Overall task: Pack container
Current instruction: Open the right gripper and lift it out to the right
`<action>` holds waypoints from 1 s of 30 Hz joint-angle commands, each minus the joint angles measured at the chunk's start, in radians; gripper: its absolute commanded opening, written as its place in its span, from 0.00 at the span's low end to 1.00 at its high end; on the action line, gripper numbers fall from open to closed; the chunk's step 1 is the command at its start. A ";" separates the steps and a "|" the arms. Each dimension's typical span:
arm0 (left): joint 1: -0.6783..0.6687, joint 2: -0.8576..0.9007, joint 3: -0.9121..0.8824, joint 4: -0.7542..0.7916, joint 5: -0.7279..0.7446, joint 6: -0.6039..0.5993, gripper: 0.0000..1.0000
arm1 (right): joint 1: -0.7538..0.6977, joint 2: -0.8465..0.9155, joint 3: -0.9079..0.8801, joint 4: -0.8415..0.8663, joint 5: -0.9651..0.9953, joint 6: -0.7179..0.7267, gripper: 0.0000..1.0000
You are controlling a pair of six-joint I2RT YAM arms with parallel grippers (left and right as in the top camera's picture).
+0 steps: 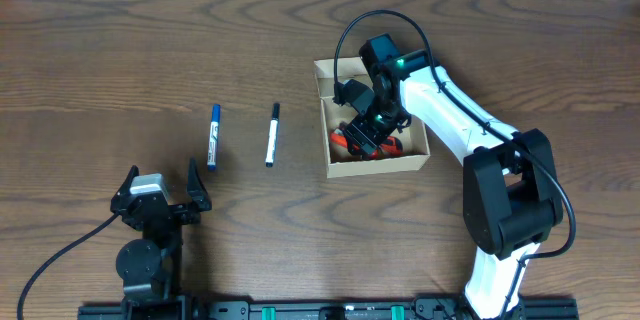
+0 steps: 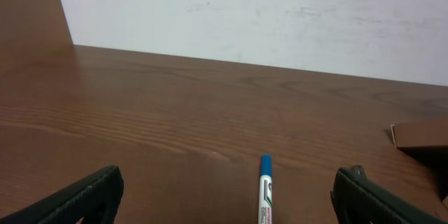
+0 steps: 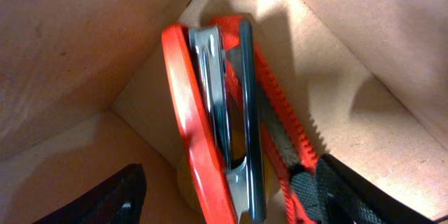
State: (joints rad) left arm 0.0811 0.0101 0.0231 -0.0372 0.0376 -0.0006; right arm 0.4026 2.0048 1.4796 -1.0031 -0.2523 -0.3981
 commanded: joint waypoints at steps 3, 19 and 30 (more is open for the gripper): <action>-0.003 -0.006 -0.018 -0.040 -0.019 0.000 0.95 | 0.004 0.009 0.070 -0.051 0.024 0.027 0.71; -0.003 -0.006 -0.018 -0.040 -0.019 0.000 0.95 | -0.139 -0.032 1.041 -0.512 0.482 0.246 0.99; -0.003 -0.006 -0.018 -0.040 -0.019 0.000 0.95 | -0.546 -0.108 1.094 -0.581 0.526 0.455 0.99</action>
State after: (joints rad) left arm 0.0814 0.0101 0.0238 -0.0383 0.0376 -0.0006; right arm -0.0765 1.8931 2.5706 -1.5753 0.2512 -0.0631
